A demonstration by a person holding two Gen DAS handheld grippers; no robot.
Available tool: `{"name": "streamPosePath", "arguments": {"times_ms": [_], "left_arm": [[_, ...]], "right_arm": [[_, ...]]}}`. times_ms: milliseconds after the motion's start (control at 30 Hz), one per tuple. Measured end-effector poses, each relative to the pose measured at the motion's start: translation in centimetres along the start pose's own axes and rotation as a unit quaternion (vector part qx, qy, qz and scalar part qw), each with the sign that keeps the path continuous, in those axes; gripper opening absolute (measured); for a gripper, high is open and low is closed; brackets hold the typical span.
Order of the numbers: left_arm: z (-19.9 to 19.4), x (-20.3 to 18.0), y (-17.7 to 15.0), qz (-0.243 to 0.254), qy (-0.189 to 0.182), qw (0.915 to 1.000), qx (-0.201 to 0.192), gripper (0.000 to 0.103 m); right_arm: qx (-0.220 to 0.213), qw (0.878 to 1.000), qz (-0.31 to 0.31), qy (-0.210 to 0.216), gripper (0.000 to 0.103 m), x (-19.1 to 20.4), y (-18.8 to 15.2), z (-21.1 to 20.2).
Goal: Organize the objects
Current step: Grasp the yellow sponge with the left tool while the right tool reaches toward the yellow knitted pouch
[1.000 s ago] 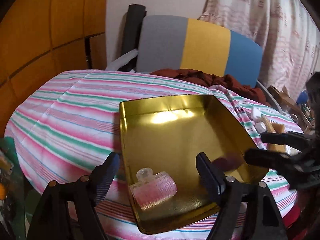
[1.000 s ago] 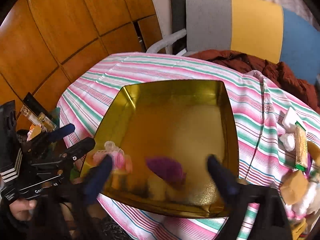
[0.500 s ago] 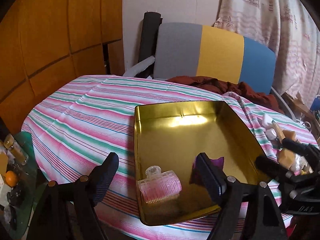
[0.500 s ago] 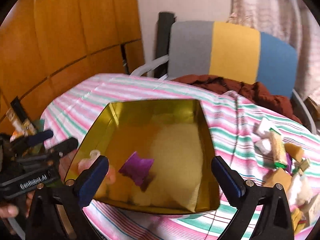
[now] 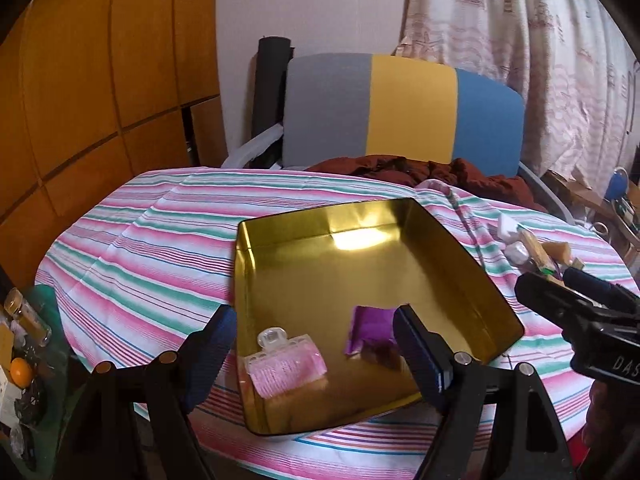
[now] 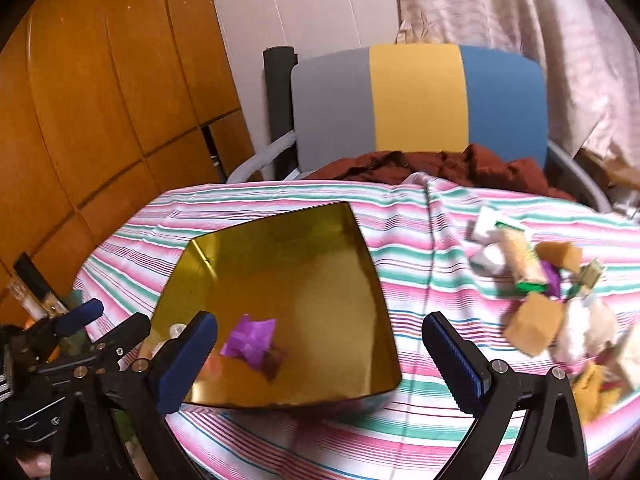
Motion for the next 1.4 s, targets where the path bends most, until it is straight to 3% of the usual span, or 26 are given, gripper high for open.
{"name": "streamPosePath", "arguments": {"times_ms": [367,567,800,1167,1400], "left_arm": [[-1.5,-0.9,-0.5,0.012,-0.020,0.9997,-0.012,0.082],[-2.0,-1.8,-0.6,0.021,-0.030,0.9992,-0.013,0.082],[-3.2,-3.4,-0.9,0.037,-0.062,0.9972,-0.020,0.082],[-2.4,-4.4,-1.4,0.032,-0.110,0.9934,0.006,0.082],[-1.6,-7.7,-1.3,0.061,-0.162,0.9846,0.023,0.082]], "right_arm": [[-0.004,0.999,-0.022,-0.024,0.103,0.7,-0.3,-1.8],[-0.012,0.999,-0.001,-0.039,0.103,-0.6,-0.7,-3.1],[0.005,0.994,0.066,-0.086,0.103,-4.7,-2.0,-4.2],[0.023,0.979,0.148,-0.138,0.103,-11.6,-3.6,-5.7],[0.013,0.953,0.239,-0.188,0.103,-20.4,-4.3,-9.3]]}}
Point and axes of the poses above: each gripper's, at about its wrist camera, not at the fingertips, and z roughly the way its jaws point, x to its left, y to its top, the point moved 5 cm from there along z, roughly the way its jaws point, and after that the axes turned 8 degrees about y, right-handed, at the moved point
